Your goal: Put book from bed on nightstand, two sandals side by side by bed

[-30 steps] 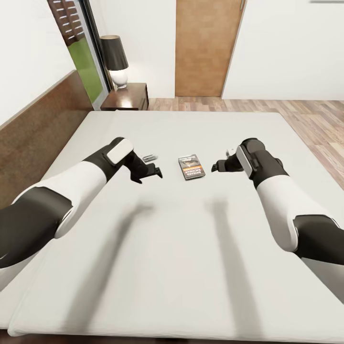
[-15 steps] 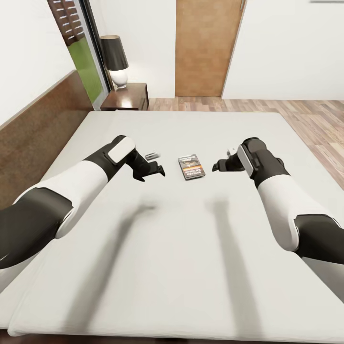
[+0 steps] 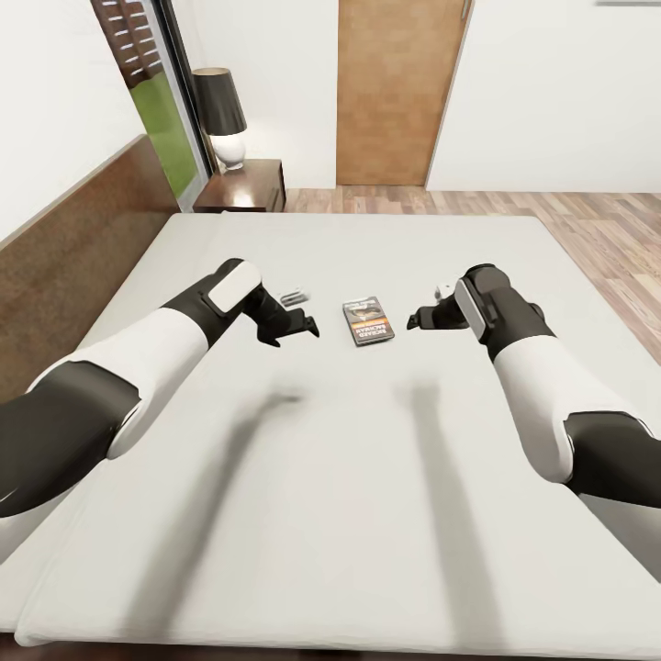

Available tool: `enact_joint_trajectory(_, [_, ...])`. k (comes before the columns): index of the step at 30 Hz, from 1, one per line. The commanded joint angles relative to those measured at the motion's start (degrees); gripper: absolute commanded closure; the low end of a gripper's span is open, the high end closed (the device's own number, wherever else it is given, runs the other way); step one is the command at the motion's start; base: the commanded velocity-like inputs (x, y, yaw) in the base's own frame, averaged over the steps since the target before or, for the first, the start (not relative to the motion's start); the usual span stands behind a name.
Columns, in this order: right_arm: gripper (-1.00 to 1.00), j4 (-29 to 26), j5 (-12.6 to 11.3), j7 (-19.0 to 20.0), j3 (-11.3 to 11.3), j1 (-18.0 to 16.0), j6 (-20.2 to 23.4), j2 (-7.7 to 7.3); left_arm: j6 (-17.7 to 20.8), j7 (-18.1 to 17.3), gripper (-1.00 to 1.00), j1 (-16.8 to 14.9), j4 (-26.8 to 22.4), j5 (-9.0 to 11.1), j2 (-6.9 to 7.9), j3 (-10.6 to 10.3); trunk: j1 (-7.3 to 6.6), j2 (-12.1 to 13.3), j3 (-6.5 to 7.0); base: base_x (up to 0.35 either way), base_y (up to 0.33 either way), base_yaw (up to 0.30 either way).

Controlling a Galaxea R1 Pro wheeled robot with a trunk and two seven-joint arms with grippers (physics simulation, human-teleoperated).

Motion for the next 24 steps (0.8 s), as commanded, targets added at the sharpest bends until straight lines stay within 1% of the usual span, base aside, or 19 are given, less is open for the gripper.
enact_joint_trajectory(1, [-1.0,-0.1,0.1,0.3,0.3,0.0,0.2,-0.07,0.1,0.4,-1.0,0.0,-0.1,0.6,0.02,-0.3,0.0,0.0,-0.04,0.0,0.0,0.0])
enact_joint_trajectory(15, [-1.0,-0.2,0.4,0.3,0.5,0.0,0.2,0.14,0.1,0.8,-1.0,0.1,-0.8,0.6,-0.02,-0.3,0.0,0.0,-0.04,0.0,0.0,0.0])
enact_joint_trajectory(24, [-1.0,-0.2,0.4,0.4,0.7,-0.1,0.2,0.25,0.1,2.4,-1.0,0.0,-0.9,0.9,-0.38,-0.3,0.0,0.0,-0.04,0.0,0.0,0.0])
